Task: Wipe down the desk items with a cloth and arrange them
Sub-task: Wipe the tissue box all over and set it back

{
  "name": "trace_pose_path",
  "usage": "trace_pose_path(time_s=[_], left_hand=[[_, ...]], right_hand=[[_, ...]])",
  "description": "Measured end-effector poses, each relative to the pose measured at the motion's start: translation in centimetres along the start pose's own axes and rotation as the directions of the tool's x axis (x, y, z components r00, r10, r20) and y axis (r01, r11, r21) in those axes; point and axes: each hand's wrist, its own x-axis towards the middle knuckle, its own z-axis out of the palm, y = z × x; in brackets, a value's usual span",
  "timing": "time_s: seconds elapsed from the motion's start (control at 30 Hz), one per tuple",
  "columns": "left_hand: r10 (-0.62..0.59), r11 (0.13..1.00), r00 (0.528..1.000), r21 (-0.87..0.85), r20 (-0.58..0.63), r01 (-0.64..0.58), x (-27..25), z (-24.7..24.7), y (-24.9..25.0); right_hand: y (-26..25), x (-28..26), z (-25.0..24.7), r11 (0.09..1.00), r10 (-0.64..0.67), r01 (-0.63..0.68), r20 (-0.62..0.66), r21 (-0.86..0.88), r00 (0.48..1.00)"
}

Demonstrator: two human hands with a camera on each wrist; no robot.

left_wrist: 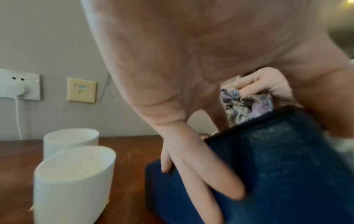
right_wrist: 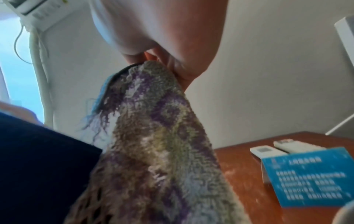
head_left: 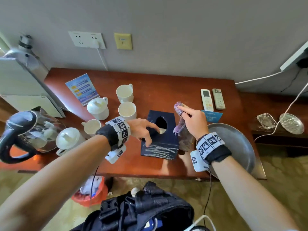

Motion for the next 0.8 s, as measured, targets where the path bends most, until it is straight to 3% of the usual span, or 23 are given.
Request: trace_pose_path(time_s=[0.1,0.2,0.4,0.57,0.7,0.8], left_hand=[[-0.012,0.986,0.995,-0.164,0.098,0.028,-0.1,-1.7,1.8],[0.012,0.971,0.996,-0.238,0.090,0.009,-0.2,-2.8,2.6],[0.032,0.878,0.996,-0.475,-0.082,-0.067,-0.3,-4.7,2.0],[-0.021,0.781,0.950,-0.598,-0.312,-0.179,0.5,-5.8,1.5],[0.001,0.747,0.904,-0.601,-0.427,-0.285,0.8,-6.0,1.6],[0.102,0.776,0.906,-0.537,-0.410,-0.330,0.9,-5.9,1.2]], right_hand=[[-1.1,0.8,-2.6,0.997,0.016,-0.016,-0.001,0.073,1.000],[-2.0,1.2,-4.7,0.994,0.006,-0.003,-0.021,0.109,1.000],[-2.6,1.7,-5.3,0.990,-0.068,0.077,-0.075,0.116,0.995],[-3.1,2.5,-4.9,0.982,-0.168,0.180,-0.186,0.052,0.968],[-3.5,3.1,-3.2,0.973,-0.229,0.222,-0.170,-0.058,0.958],[-3.3,3.9,-1.3,0.961,-0.241,0.223,-0.097,-0.166,0.966]])
